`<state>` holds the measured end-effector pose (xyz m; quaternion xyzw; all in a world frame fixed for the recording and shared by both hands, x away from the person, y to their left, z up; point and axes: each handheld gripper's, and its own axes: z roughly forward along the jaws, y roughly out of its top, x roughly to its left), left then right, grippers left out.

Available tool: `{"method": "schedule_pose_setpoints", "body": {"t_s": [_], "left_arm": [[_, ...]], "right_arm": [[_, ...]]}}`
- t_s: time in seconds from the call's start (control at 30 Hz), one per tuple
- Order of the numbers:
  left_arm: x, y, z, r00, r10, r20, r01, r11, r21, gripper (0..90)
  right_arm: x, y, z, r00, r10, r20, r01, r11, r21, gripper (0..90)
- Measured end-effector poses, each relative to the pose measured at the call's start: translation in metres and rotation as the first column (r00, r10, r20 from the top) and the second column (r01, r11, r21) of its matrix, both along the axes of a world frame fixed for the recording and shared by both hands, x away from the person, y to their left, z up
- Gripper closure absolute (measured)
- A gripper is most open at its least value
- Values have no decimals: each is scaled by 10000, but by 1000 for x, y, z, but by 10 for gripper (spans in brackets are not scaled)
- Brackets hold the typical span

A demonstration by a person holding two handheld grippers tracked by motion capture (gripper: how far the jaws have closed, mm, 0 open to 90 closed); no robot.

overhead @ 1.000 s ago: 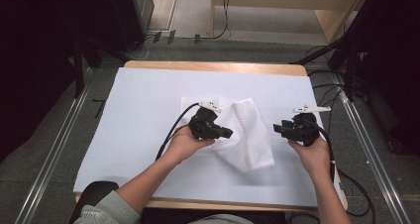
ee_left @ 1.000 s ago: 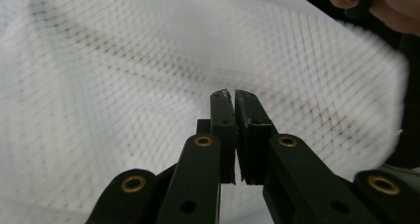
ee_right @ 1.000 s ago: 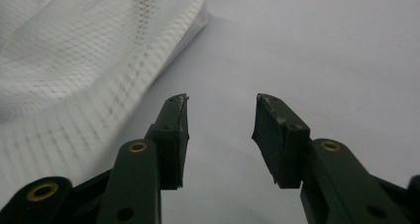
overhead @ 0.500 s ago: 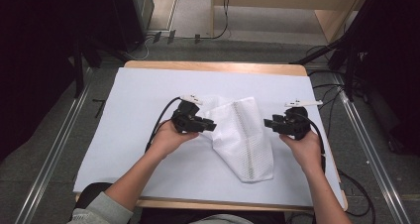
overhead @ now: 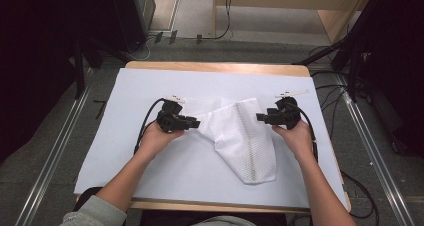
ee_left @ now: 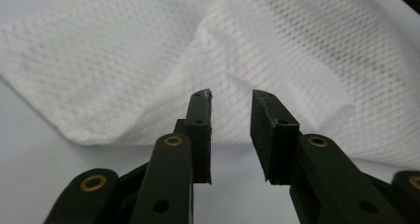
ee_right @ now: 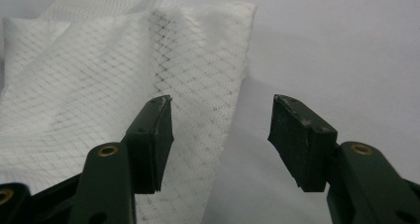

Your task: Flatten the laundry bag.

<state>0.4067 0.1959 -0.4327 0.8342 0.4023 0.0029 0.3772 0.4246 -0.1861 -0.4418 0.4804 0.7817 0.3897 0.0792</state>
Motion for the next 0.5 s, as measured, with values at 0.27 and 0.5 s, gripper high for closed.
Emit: {"method": "schedule_pose_setpoints", "body": {"t_s": [0.27, 0.5], "left_arm": [[7, -10, -22, 9993, 9, -370, 5, 9993, 386, 763], [15, -5, -23, 9992, 316, -252, -314, 9995, 86, 768]], "right_arm": [[-1, 8, -4, 9987, 358, -371, -363, 9993, -135, 772], [-15, 9, 19, 9974, 587, 414, -609, 9967, 544, 900]]}}
